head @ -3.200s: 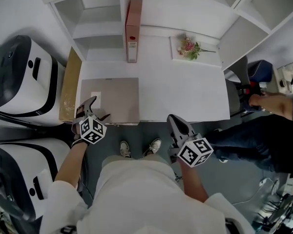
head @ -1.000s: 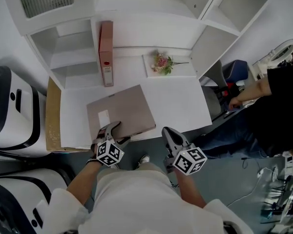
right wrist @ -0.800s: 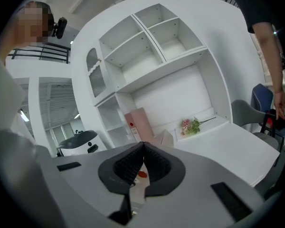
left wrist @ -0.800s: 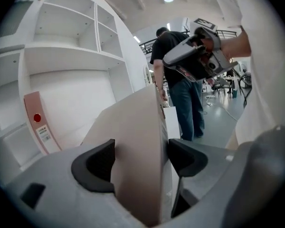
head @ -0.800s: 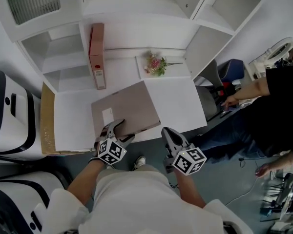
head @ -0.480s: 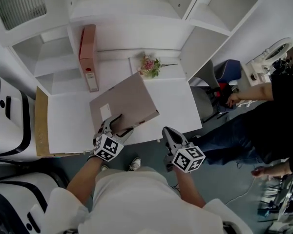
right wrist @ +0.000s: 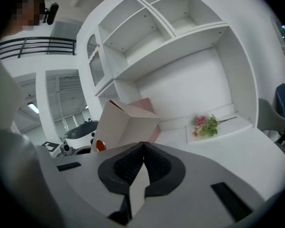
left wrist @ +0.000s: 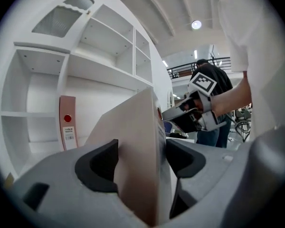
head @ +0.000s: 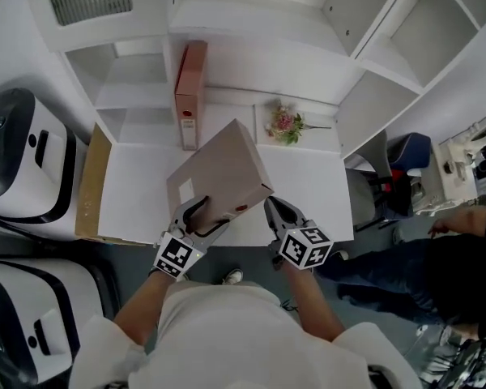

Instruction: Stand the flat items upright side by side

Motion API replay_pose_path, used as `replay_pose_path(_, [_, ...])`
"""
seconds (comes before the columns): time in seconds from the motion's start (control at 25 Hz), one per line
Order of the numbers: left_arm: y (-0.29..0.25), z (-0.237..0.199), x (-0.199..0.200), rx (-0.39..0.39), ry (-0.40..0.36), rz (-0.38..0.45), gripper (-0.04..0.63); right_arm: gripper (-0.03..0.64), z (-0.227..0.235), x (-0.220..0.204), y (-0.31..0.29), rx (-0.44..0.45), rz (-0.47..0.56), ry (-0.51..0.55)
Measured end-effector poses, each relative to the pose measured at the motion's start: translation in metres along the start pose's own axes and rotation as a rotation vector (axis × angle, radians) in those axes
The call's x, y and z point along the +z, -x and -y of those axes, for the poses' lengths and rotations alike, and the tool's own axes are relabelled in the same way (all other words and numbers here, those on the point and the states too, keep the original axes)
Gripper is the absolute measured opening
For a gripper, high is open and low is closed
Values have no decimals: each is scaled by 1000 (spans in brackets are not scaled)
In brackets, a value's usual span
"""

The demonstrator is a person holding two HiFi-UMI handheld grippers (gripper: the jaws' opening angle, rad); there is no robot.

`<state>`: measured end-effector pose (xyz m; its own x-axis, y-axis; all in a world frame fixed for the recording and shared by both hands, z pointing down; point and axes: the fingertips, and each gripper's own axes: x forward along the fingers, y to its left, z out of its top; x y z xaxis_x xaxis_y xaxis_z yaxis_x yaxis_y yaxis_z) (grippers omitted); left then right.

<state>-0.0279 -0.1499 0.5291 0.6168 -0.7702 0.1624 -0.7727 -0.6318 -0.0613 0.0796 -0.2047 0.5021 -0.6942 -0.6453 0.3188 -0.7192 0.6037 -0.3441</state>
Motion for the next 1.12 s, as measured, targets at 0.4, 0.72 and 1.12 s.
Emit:
replay_pose_path(0.4, [30,-13,8,-15,53,55,311,0,-59,26,-25,97,41,187])
replay_pose_path(0.72, [-15,9,-3,-97,-19,-4,286,0,-60,31,-15,77,81,323])
replay_pose_path(1.12, [-32,9,-22,39,-92,-113,249,0,-48,21,-26,69,34,265])
